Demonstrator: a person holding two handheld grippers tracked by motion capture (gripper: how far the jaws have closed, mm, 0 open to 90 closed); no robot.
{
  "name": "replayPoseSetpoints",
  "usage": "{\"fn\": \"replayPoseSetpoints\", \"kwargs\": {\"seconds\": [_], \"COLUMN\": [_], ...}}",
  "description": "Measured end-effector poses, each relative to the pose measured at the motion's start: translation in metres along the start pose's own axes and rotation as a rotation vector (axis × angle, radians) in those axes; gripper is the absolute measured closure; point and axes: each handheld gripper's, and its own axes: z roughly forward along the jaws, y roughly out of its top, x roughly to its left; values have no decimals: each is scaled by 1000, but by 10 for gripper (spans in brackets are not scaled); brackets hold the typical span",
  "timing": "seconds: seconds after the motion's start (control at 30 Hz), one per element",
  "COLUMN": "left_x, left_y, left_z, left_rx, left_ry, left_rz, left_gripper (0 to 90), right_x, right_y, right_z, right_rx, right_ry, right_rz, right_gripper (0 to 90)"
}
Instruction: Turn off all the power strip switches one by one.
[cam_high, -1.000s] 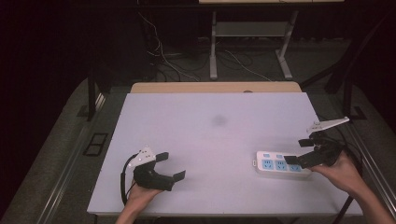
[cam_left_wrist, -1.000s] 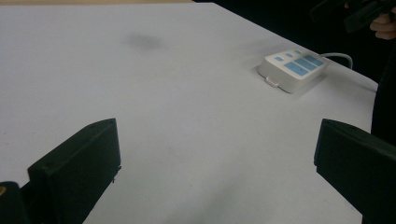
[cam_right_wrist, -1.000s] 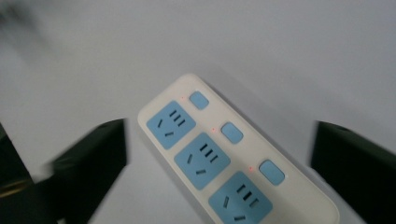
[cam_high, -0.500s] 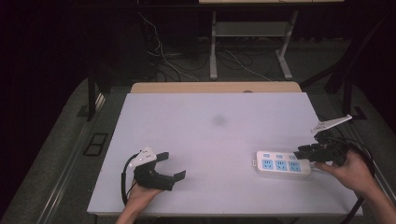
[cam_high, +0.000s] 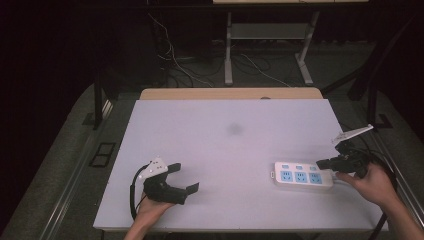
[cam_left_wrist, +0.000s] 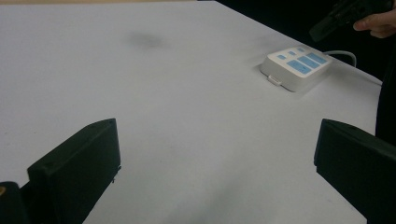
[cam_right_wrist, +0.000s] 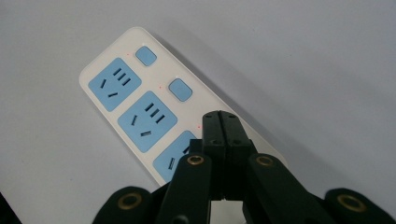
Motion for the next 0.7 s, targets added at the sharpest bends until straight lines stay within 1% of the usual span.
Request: {"fn": "replayPoseSetpoints", "kwargs": {"seconds": [0.13, 0.4, 0.5, 0.63, 0.7], "left_x": [0, 0, 0, 0, 0], "left_y": [0, 0, 0, 0, 0], "left_z": [0, 0, 1, 1, 1], "left_rx": [0, 3, 5, 5, 4], "left_ry": [3, 3, 3, 4, 4], "left_rz": [-1, 1, 0, 0, 0], "left_gripper": [0, 0, 0, 0, 0], "right_x": [-2, -7, -8, -7, -7], "right_y": [-1, -2, -1, 2, 3], "right_z": [3, 14, 18, 21, 23], "right_rx": [-1, 0, 9, 6, 16], "right_ry": [5, 8, 9, 12, 10], "right_rz": [-2, 11, 8, 5, 5], "right_gripper": [899, 899, 899, 899, 899]}}
